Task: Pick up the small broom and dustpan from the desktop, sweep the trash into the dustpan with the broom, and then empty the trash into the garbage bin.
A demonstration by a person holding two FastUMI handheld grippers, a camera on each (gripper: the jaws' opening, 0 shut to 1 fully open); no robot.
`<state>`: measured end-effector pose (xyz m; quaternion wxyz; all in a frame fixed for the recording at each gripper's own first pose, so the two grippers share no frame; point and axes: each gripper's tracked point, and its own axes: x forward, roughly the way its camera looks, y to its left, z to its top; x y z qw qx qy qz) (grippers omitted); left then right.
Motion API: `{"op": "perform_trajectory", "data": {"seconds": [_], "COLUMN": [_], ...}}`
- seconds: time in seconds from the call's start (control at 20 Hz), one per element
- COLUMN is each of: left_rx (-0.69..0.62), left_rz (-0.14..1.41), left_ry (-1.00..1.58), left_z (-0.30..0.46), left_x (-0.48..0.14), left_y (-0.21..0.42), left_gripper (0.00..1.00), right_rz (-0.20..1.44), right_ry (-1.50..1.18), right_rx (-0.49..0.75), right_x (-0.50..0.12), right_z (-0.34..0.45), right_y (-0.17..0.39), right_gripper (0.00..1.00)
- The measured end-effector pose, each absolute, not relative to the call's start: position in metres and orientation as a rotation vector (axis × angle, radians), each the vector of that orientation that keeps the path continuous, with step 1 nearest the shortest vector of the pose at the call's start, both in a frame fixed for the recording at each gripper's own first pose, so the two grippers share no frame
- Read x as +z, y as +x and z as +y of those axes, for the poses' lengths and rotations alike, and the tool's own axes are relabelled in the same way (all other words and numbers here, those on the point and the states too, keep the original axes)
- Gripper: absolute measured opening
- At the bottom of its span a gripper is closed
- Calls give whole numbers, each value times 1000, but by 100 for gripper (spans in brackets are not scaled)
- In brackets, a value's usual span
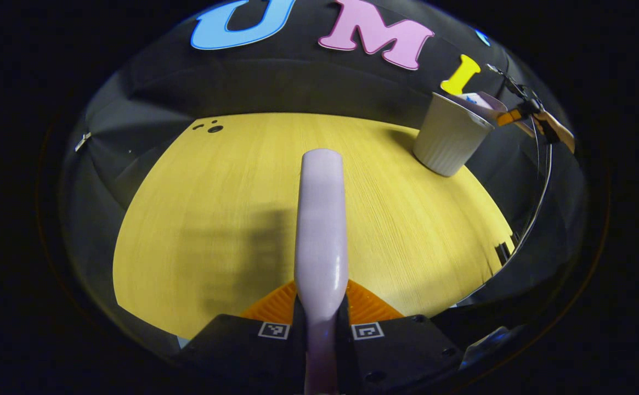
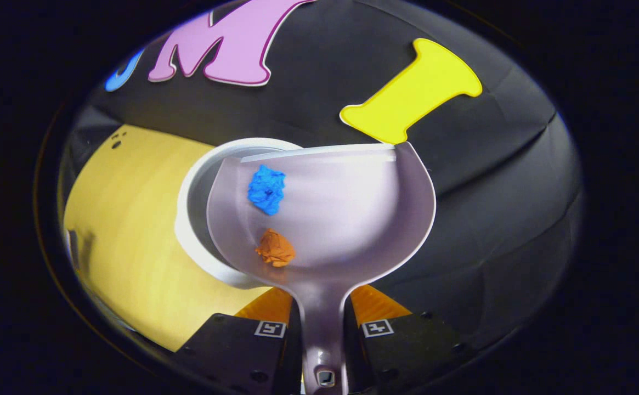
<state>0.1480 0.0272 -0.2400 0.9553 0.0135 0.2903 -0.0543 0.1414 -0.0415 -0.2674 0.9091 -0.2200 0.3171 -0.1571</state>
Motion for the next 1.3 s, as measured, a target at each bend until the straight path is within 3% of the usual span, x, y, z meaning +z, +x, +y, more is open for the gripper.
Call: {"op": "perform_trajectory", "data": {"seconds": [0.35, 0.4, 0.45, 0.55, 0.6, 0.85, 1.3], "left_rx": [-107, -107, -99, -89, -94, -71, -9], "left_rz": [606, 609, 615, 612, 612, 612, 601], "left_ry": [38, 44, 58, 79, 76, 75, 8], "left_z": [37, 37, 39, 40, 38, 42, 61], "left_x": [-219, -217, -218, -215, -213, -216, -218], "left_y": [170, 172, 173, 176, 177, 177, 179], "left_gripper": [27, 27, 25, 25, 25, 27, 27], "right_rz": [609, 617, 613, 598, 592, 601, 651], "right_ry": [-794, -843, -900, -1024, -1085, -1349, -1331], "right_rx": [-391, -388, -382, -382, -379, -348, -351], "right_x": [-271, -273, -273, -271, -269, -256, -257], "right_z": [-58, -61, -62, -60, -59, -72, -76], "right_y": [145, 146, 148, 149, 149, 138, 138], "right_gripper": [36, 31, 35, 31, 36, 35, 39]}}
